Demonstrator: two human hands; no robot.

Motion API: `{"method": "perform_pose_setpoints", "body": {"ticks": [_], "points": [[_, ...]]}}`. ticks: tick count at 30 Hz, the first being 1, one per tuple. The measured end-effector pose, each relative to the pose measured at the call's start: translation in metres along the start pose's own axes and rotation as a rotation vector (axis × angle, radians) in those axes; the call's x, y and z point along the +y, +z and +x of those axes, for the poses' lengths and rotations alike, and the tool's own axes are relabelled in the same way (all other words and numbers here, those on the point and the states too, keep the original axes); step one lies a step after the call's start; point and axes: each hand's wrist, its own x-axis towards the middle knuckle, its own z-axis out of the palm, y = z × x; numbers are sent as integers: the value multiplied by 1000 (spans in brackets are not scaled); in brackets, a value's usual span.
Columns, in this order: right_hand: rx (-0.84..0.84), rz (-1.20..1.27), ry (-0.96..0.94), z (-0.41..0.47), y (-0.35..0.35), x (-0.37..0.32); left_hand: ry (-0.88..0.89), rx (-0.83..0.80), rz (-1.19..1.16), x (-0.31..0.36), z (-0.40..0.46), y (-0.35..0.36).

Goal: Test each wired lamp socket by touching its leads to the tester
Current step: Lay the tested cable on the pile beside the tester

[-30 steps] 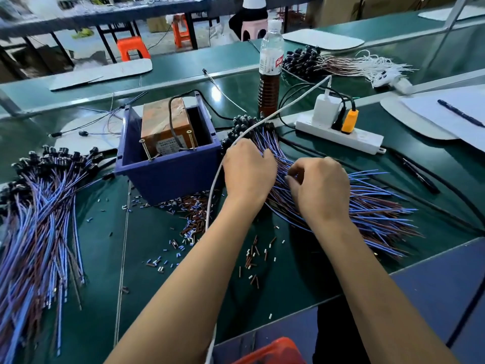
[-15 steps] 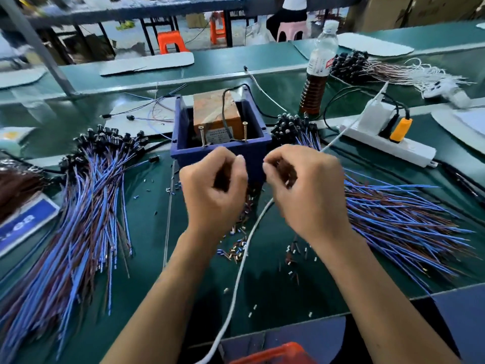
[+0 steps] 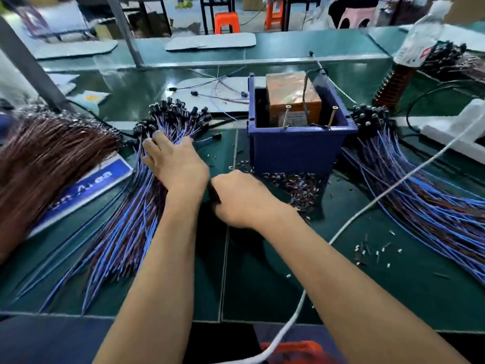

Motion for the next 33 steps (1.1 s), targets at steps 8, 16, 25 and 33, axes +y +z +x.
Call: {"method": "perform_pose_setpoints", "body": {"ticks": [8, 16, 25, 33], "points": [[-70, 61, 54, 22, 5, 2, -54, 68, -66, -2, 1, 1], [6, 121, 57, 20, 13, 4, 239, 436, -664, 4, -9, -17], [341, 613, -46, 14, 21, -6, 165, -42, -1919, 19, -11, -35], [241, 986, -71, 10, 18, 0, -239, -588, -2933, -8, 2, -43]]}}
